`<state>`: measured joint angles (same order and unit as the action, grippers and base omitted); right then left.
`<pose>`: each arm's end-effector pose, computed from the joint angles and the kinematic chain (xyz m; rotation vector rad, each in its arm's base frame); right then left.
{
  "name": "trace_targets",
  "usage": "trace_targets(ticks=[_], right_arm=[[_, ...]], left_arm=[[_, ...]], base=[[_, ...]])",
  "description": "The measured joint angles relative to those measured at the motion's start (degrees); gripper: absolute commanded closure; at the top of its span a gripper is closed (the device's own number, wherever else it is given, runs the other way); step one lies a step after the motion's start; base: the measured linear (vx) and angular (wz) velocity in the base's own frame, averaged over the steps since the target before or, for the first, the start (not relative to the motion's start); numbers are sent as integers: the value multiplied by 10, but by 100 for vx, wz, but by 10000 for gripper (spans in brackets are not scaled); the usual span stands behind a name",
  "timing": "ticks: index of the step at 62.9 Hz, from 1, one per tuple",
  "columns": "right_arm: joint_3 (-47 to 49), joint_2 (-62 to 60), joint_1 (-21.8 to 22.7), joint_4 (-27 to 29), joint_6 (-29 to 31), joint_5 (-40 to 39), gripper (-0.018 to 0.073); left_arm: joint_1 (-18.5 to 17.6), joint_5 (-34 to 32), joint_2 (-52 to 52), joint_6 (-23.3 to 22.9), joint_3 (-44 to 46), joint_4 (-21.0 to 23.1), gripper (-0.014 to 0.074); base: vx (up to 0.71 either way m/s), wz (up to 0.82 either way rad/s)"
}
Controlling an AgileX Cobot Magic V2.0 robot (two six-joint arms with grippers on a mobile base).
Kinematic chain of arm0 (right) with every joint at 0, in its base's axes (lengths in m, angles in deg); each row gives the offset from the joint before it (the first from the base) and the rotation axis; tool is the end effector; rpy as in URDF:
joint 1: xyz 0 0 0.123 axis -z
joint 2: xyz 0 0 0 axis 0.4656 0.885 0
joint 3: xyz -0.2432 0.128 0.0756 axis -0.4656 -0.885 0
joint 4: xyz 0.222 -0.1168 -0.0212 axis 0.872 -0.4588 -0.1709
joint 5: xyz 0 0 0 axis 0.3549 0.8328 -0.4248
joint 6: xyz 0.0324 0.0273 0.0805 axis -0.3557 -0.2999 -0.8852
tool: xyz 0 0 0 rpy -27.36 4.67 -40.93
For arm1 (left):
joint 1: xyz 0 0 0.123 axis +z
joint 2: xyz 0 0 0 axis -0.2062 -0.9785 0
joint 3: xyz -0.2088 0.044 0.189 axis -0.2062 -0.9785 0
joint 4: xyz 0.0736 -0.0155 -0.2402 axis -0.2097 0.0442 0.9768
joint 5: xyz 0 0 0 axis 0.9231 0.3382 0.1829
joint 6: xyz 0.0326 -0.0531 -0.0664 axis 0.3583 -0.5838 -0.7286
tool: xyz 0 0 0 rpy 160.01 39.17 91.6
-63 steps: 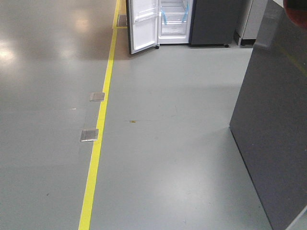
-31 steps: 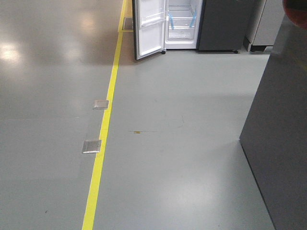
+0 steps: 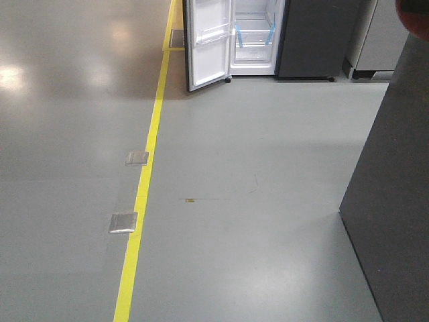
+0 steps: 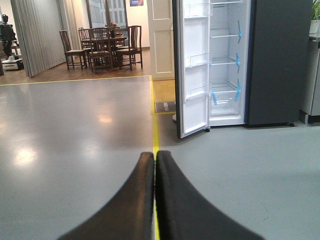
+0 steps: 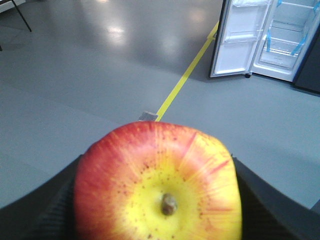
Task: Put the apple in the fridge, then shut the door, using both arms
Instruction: 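Drive toward the open white refrigerator carrying the apple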
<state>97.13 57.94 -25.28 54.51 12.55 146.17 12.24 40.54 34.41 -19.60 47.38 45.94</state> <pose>0.2030 0.0285 0.5037 -0.3942 1.9292 0.2779 0.0567 0.0021 0.1974 -0.0156 1.5813 0.0231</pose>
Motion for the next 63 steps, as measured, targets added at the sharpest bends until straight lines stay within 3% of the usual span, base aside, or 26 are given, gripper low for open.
trace_targets(ticks=[63], right_arm=[[0, 0, 0, 0, 0, 0, 568]], left_arm=[[0, 0, 0, 0, 0, 0, 603]], base=[[19, 0]])
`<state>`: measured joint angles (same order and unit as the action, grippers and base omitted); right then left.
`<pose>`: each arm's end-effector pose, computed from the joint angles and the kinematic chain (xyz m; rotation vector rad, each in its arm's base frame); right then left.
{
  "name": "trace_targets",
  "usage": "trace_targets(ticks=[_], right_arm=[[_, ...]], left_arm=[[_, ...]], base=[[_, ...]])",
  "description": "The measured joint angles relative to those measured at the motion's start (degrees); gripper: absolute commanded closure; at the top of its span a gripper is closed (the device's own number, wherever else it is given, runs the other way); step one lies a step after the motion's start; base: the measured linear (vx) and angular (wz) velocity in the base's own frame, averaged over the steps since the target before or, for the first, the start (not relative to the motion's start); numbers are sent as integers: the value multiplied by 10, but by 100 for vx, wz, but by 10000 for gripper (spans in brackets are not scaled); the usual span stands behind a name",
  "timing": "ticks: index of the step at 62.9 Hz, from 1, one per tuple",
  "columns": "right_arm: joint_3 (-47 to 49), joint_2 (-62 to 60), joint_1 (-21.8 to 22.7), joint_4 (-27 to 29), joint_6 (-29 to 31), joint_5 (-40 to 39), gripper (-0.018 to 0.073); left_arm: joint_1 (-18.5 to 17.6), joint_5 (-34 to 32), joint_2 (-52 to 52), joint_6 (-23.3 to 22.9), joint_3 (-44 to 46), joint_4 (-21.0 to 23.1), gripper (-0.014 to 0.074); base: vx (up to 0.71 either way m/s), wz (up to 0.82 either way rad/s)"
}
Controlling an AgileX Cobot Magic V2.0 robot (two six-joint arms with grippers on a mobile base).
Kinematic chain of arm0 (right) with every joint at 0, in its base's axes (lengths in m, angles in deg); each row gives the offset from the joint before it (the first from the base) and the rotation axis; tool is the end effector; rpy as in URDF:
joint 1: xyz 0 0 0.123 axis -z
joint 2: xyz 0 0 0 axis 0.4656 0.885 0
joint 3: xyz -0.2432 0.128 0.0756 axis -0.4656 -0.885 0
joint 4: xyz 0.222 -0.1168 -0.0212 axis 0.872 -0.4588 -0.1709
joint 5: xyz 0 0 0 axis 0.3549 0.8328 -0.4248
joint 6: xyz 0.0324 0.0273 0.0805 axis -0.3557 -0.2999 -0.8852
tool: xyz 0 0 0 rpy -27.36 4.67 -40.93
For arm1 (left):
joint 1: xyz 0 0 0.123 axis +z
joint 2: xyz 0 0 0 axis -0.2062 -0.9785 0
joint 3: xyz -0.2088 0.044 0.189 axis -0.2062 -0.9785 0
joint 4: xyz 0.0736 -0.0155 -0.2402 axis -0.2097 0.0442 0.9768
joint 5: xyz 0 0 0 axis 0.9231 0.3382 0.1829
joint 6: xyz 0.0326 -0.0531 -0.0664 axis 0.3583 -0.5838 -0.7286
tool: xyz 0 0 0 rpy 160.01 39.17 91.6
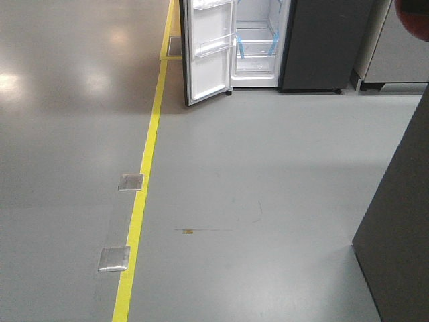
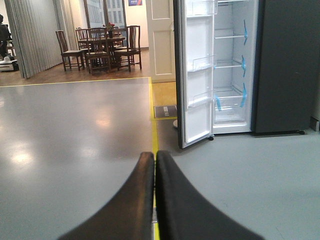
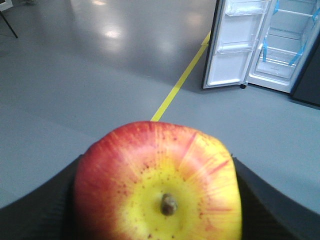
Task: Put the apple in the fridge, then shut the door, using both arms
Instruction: 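Drive toward the open white refrigerator carrying the apple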
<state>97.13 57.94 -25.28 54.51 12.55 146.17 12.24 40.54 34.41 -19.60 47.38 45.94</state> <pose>0.2030 0.0285 0.5037 -0.3942 1.9292 0.2779 0.0567 0.0021 0.1974 -0.0156 1.5813 0.0231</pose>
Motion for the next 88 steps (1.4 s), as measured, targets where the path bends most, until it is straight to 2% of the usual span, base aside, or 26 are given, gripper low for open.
trace_targets(ticks=[88], right_arm=[[0, 0, 0, 0, 0, 0, 568]], left_arm=[[0, 0, 0, 0, 0, 0, 603]], base=[[18, 0]])
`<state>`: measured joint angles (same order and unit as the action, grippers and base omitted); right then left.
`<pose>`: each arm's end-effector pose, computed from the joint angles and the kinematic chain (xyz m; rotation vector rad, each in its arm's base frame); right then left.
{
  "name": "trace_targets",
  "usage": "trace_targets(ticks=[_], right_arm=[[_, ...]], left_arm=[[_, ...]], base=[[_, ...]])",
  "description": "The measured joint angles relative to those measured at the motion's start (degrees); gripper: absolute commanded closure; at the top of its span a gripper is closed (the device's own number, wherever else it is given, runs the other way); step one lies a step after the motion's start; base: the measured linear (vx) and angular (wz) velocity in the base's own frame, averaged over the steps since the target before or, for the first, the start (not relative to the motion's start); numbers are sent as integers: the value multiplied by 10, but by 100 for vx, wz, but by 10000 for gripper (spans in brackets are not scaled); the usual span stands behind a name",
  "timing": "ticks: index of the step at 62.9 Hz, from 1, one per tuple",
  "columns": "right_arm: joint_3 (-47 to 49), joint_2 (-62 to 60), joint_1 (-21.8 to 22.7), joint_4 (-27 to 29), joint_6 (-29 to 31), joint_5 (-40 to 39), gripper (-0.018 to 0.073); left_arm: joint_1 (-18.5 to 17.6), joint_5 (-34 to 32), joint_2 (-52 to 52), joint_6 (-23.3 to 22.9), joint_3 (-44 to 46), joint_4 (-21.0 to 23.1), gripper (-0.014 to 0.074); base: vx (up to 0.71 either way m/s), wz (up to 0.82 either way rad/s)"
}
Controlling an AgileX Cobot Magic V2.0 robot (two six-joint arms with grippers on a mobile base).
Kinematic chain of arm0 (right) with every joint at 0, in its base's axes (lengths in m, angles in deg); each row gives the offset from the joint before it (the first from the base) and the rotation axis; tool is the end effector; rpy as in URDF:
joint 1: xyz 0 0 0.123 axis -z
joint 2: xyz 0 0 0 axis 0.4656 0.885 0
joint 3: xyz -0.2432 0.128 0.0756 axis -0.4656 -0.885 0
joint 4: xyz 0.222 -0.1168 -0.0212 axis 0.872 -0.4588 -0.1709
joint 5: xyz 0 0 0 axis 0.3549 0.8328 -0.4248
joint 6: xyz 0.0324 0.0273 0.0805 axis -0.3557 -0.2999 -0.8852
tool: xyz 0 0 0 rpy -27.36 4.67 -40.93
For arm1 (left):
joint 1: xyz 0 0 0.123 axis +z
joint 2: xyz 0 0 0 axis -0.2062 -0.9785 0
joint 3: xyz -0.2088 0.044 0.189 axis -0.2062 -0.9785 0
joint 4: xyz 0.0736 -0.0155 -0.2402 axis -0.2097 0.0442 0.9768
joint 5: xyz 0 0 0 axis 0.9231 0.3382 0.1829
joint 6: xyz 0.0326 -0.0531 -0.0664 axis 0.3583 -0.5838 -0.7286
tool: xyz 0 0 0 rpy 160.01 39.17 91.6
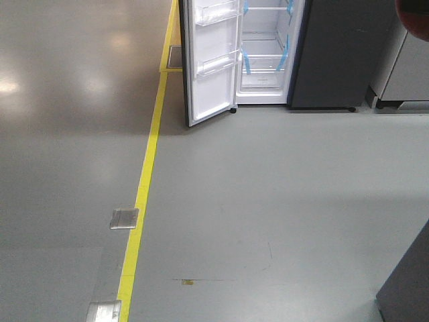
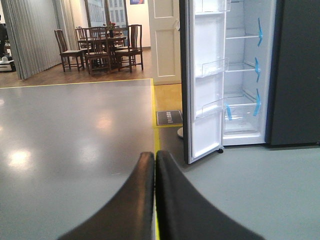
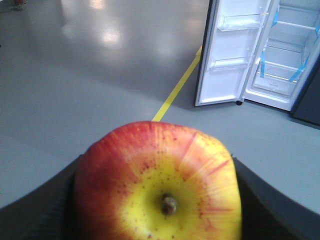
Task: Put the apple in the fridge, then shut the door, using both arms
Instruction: 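Drive toward the open white refrigerator carrying the apple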
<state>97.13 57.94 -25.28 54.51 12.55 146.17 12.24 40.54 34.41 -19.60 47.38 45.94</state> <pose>0.2030 0.0285 0.5037 -0.3942 1.9292 0.2779 0.0567 0.0021 0.1974 -0.0156 1.5813 0.0231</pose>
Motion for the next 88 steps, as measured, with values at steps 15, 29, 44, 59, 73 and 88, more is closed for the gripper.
trace_targets(ticks=[15, 29, 44, 59, 73, 88], right_arm=[[0, 0, 0, 0, 0, 0, 568], [0, 0, 0, 0, 0, 0, 568], [0, 0, 0, 0, 0, 0, 568], [0, 0, 0, 0, 0, 0, 568], [0, 0, 0, 0, 0, 0, 568], [0, 0, 0, 0, 0, 0, 568]], left_arm=[[0, 0, 0, 0, 0, 0, 603], [0, 0, 0, 0, 0, 0, 603], [0, 0, 0, 0, 0, 0, 603], [0, 0, 0, 0, 0, 0, 603], [0, 0, 0, 0, 0, 0, 603], [0, 0, 0, 0, 0, 0, 603]], base=[[18, 2], [18, 1], [17, 2], [17, 2], [18, 1], [18, 1]])
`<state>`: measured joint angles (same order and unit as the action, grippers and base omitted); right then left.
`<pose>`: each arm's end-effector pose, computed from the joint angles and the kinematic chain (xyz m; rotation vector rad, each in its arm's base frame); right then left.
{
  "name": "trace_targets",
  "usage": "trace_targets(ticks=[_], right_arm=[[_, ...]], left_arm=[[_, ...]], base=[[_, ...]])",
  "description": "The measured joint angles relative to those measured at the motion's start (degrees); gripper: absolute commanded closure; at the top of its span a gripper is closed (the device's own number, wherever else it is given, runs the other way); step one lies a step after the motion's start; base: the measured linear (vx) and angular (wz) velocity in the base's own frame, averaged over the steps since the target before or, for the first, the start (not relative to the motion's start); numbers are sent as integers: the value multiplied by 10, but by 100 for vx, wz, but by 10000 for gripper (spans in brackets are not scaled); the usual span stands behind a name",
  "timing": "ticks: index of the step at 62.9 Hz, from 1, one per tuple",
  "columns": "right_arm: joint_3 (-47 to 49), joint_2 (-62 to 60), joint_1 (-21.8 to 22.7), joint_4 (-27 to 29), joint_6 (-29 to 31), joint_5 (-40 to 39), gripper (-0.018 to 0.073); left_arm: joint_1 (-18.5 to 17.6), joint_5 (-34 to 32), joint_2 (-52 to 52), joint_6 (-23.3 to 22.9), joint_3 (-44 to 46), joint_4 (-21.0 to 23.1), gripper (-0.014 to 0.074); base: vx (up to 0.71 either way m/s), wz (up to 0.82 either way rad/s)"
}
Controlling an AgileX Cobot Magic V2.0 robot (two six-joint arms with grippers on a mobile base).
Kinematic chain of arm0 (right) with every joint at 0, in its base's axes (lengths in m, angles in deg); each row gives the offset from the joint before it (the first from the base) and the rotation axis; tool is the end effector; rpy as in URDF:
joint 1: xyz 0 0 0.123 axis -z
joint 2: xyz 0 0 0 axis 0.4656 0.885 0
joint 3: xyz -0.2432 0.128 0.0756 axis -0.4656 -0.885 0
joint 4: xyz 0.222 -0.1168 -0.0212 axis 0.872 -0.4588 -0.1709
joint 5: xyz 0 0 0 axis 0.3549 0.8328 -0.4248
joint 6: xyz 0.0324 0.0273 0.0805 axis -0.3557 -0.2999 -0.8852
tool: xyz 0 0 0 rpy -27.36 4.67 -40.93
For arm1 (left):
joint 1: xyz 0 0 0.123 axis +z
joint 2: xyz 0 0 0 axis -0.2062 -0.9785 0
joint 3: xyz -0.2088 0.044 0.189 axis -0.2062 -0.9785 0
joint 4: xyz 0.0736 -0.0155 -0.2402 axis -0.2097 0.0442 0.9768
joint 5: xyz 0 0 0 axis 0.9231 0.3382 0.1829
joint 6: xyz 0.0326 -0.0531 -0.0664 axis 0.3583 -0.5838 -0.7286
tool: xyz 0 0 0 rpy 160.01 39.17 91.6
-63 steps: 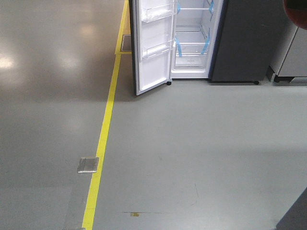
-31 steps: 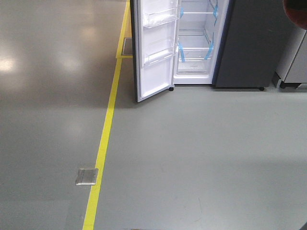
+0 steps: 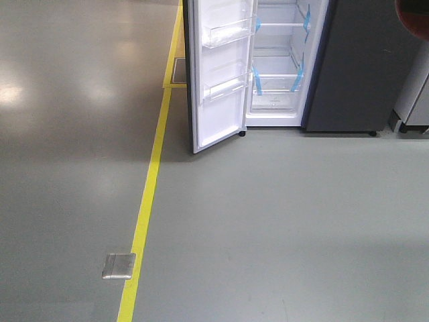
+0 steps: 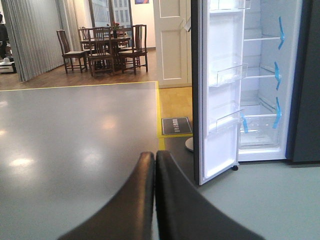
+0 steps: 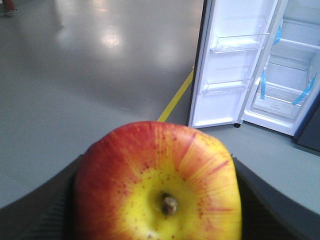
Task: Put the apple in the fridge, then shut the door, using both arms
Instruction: 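Drive toward the open white refrigerator carrying the apple, then approach the refrigerator door bins with the apple in the right gripper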
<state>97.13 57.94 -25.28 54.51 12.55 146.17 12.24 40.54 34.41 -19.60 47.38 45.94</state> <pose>0.2030 0.0285 0.5037 -0.3942 1.9292 0.2779 0.0567 0.0021 0.1974 -0.0156 1.5813 0.0231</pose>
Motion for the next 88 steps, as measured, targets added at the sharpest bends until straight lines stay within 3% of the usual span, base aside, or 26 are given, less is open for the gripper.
trace_targets(ticks=[88], right_arm=[[0, 0, 0, 0, 0, 0, 568]], left_arm=[[0, 0, 0, 0, 0, 0, 603]], base=[[16, 0]])
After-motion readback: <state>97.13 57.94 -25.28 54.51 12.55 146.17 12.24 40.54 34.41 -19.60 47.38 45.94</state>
